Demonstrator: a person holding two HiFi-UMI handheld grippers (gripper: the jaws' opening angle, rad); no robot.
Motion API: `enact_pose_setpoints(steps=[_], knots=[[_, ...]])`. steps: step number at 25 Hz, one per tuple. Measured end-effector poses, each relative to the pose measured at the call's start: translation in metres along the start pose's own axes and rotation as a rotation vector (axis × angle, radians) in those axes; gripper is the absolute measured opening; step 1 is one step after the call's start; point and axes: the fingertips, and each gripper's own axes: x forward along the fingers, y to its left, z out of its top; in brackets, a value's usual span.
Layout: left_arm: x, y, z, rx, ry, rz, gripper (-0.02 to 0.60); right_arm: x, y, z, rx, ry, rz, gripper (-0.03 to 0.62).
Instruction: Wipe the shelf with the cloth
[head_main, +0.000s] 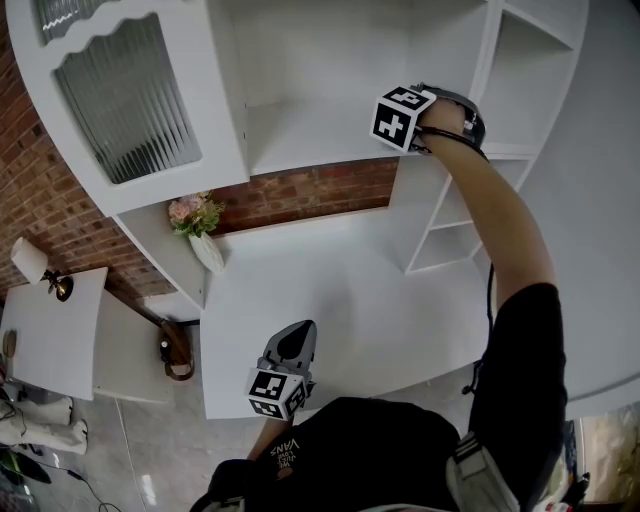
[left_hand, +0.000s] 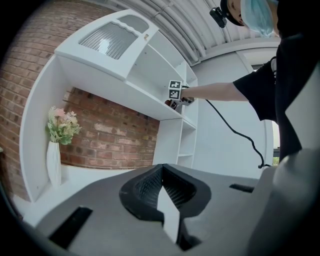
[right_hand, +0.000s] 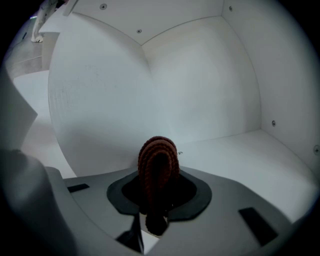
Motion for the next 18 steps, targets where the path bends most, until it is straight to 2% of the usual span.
enact_pose_setpoints(steps=[2, 5, 11, 13, 18], knots=[[-0.001, 0.001, -0.001, -0.005, 0.002, 0.001, 0.008, -0.008, -0.003, 0.010, 0.028, -0.064, -0.014, 0.089], [-0.001, 0.001, -0.002, -0.005, 0.001, 0.005, 0.008, -0.032, -0.003, 0.042, 0.104, -0.233, 0.003, 0.089], [-0.006, 0.000, -0.003, 0.001, 0.002, 0.022, 0.008, -0.113, 0.021, 0.122, 0.237, -0.594, 0.199, 0.089], [-0.011, 0.002, -0.002, 0.000, 0.003, 0.035, 0.008, -0.136, 0.035, 0.146, 0.252, -0.678, 0.278, 0.089], [-0.025, 0.008, -0.001, -0.002, -0.002, 0.073, 0.008, -0.178, 0.063, 0.195, 0.266, -0.812, 0.405, 0.090]])
